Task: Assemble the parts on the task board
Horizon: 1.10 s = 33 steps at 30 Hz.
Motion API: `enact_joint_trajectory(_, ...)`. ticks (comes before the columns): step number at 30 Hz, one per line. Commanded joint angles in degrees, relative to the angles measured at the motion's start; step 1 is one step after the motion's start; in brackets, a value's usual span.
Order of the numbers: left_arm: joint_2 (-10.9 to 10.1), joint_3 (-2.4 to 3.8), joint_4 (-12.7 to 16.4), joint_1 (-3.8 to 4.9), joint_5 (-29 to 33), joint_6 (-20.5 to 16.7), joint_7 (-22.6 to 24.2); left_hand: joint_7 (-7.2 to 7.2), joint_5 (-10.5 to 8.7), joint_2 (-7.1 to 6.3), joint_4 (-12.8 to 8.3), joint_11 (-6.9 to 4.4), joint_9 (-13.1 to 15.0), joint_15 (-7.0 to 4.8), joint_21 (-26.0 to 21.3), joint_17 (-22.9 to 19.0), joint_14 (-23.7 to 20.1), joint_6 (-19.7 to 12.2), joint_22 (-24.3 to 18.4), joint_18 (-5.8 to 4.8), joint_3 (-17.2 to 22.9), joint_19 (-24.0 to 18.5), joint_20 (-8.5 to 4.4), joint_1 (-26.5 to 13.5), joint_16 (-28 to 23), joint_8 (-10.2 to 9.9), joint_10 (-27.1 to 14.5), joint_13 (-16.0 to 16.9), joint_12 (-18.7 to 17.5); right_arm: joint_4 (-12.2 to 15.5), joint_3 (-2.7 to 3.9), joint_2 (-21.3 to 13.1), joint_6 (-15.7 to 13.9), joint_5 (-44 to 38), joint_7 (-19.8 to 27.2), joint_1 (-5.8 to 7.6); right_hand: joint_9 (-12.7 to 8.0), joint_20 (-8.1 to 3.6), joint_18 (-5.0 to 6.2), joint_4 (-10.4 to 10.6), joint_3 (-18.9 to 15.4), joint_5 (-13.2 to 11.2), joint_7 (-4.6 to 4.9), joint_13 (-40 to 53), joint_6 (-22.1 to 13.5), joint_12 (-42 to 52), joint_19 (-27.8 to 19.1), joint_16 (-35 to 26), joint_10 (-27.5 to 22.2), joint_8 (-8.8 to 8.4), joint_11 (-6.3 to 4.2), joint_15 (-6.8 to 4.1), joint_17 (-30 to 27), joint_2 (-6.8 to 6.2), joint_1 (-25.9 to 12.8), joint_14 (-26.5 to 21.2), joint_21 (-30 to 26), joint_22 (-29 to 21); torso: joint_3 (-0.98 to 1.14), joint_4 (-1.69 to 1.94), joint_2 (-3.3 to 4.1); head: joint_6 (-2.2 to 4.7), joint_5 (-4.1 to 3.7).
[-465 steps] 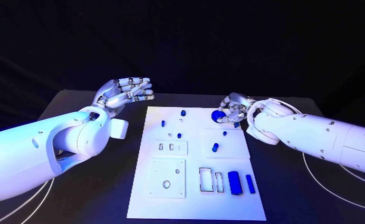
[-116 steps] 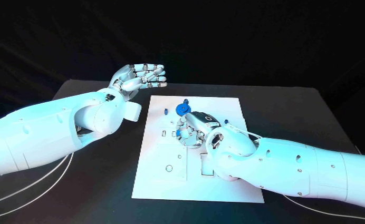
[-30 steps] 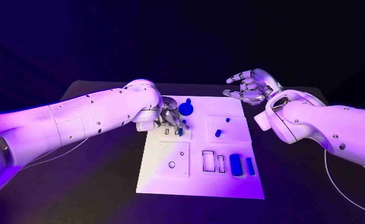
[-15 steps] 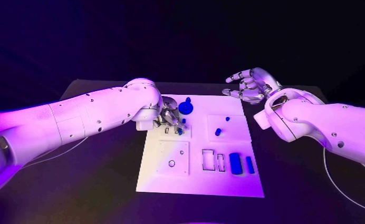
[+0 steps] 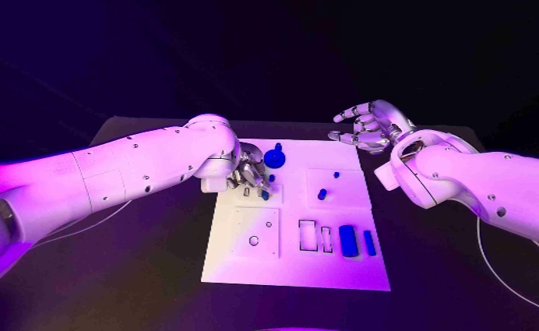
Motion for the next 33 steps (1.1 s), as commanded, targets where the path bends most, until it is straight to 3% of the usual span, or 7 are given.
enact_joint_trajectory(1,0.0,-0.05,-0.1,0.05,2.5,0.8,0.0,-0.52,0.00,-1.41,-0.6,-0.35,2.4,-0.59,0.3,11.9,5.0,-0.2,0.3,-1.16,7.1,0.0,-0.52,1.1,0.3,1.3,0.5,0.4,0.0,-0.2,0.00,0.1,1.0,-0.5,0.1,-0.08,-0.1,-0.21,0.98,-0.1,0.4,0.2,-0.11,0.0,0.1,0.1,-0.3,-0.4,-0.1,0.25,-0.19,0.13,13.2,0.64,0.0,5.5,-0.3,5.2,0.00,0.06,-0.03,-0.08,0.06)
enact_joint_trajectory(4,-0.2,-0.04,0.0,0.04,3.4,0.0,0.1,-0.61,-0.13,-2.84,-3.3,-0.50,4.3,-0.77,0.5,12.0,5.0,-0.5,0.8,-1.24,14.9,0.3,-0.65,1.6,0.4,2.1,1.2,1.2,0.3,-0.3,-0.01,0.2,1.0,-0.5,0.1,-0.11,-0.1,-0.21,0.98,-0.1,0.4,0.2,-0.11,0.0,0.1,0.1,-0.3,-0.4,-0.1,0.25,-0.19,0.13,13.2,0.64,0.0,5.5,-0.3,5.2,0.00,0.02,0.01,-0.07,0.08)
enact_joint_trajectory(6,-0.4,-0.04,0.1,0.04,4.1,-0.7,0.1,-0.39,-0.34,-3.86,-4.6,-0.45,5.6,-0.61,0.6,12.0,5.1,-0.5,0.9,-1.23,19.5,0.3,-0.68,-0.3,0.4,2.6,1.7,1.6,0.5,-0.3,-0.02,0.2,1.0,-0.5,0.1,-0.14,-0.1,-0.21,1.01,-0.1,0.4,0.3,-0.12,-0.1,0.1,0.1,-0.4,-0.4,-0.1,0.27,-0.20,0.12,13.2,0.66,0.0,5.5,-0.4,5.1,0.01,0.01,0.01,-0.13,0.14)
enact_joint_trajectory(8,-0.7,-0.02,0.3,0.03,4.5,-1.5,0.1,-0.55,-0.41,-4.56,-5.7,-0.47,6.2,-0.71,0.7,12.1,5.1,-0.6,1.2,-1.31,21.4,0.5,-0.62,-1.2,0.4,2.8,2.1,2.0,0.8,-0.4,-0.02,0.2,1.0,-0.5,0.1,-0.16,-0.1,-0.21,1.01,-0.1,0.4,0.3,-0.12,-0.1,0.1,0.1,-0.4,-0.4,-0.1,0.27,-0.20,0.12,13.2,0.66,0.0,5.5,-0.4,5.1,0.03,0.00,0.02,-0.08,0.14)
enact_joint_trajectory(22,-4.4,0.46,4.4,-0.16,4.1,-9.8,1.0,-0.82,-0.41,-5.85,-8.9,-0.75,7.7,-0.96,1.4,12.4,5.2,-0.2,2.5,-1.55,25.5,1.4,-0.82,-3.2,0.5,3.3,3.3,3.5,1.9,-0.4,-0.05,-0.2,1.0,-0.5,0.2,-0.29,-0.1,-0.22,1.03,-0.1,0.5,0.4,-0.11,-0.2,0.1,0.0,-0.4,-0.4,-0.2,0.30,-0.20,0.12,13.0,0.67,0.0,5.4,-0.5,5.0,0.05,0.11,-0.04,-0.24,0.15)
enact_joint_trajectory(25,-5.4,0.48,6.2,-0.44,0.9,-12.5,1.6,-0.87,-0.40,-6.40,-9.7,-0.83,7.9,-1.03,1.5,12.5,5.2,0.0,2.8,-1.60,26.7,1.5,-0.88,-3.5,0.6,3.3,3.5,3.5,1.9,-0.3,-0.06,-0.4,1.0,-0.5,0.3,-0.33,-0.1,-0.22,1.03,-0.1,0.5,0.4,-0.11,-0.2,0.1,0.0,-0.4,-0.4,-0.2,0.30,-0.20,0.12,13.0,0.67,0.0,5.4,-0.5,5.0,0.07,0.07,-0.01,-0.22,0.21)
enact_joint_trajectory(33,-6.3,0.20,8.7,-1.38,-6.0,-15.6,1.9,-0.99,-0.35,-7.31,-10.7,-0.98,8.2,-1.17,1.9,12.5,5.3,0.6,3.7,-1.77,28.7,2.1,-1.01,-4.1,0.6,3.1,4.2,4.0,2.1,-0.2,-0.09,-0.7,1.1,-0.5,0.4,-0.40,-0.1,-0.22,1.03,-0.1,0.5,0.4,-0.11,-0.2,0.1,0.0,-0.4,-0.4,-0.2,0.30,-0.20,0.12,13.0,0.67,0.0,5.4,-0.5,5.0,0.02,0.16,-0.03,-0.38,0.39)
